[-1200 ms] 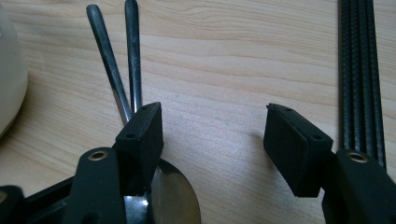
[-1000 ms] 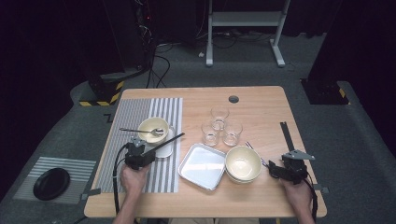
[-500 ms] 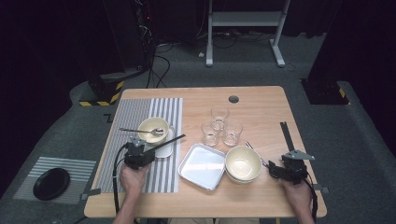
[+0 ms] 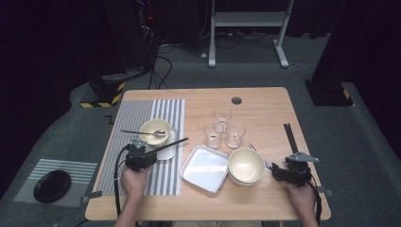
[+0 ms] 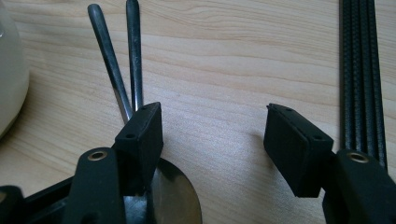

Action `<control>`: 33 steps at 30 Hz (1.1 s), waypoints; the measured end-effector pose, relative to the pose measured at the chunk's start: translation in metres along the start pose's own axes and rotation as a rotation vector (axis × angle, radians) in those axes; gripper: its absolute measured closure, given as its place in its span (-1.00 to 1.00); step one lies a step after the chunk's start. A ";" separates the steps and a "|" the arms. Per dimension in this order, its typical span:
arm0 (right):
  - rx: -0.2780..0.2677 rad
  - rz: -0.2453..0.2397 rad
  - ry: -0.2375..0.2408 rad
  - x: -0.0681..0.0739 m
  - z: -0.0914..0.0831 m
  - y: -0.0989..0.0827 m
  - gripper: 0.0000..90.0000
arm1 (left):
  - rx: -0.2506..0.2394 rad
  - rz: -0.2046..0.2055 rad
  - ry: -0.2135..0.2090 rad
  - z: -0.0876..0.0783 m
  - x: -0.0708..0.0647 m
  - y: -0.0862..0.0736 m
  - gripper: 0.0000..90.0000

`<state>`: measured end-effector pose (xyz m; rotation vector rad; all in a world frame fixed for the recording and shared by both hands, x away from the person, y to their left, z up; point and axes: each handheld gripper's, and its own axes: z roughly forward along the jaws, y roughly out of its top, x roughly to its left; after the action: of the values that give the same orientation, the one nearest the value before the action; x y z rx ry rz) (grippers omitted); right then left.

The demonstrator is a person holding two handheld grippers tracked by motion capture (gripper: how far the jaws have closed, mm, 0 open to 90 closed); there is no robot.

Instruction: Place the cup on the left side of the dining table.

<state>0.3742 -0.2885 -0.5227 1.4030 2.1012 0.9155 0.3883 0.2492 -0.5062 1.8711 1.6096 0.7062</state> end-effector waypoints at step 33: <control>0.000 0.001 0.000 0.000 0.000 0.000 -0.17 | -0.036 0.004 -0.064 -0.017 -0.010 -0.008 0.12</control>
<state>0.3741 -0.2885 -0.5227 1.4042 2.1010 0.9161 0.3693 0.2412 -0.5001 1.8531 1.5439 0.6662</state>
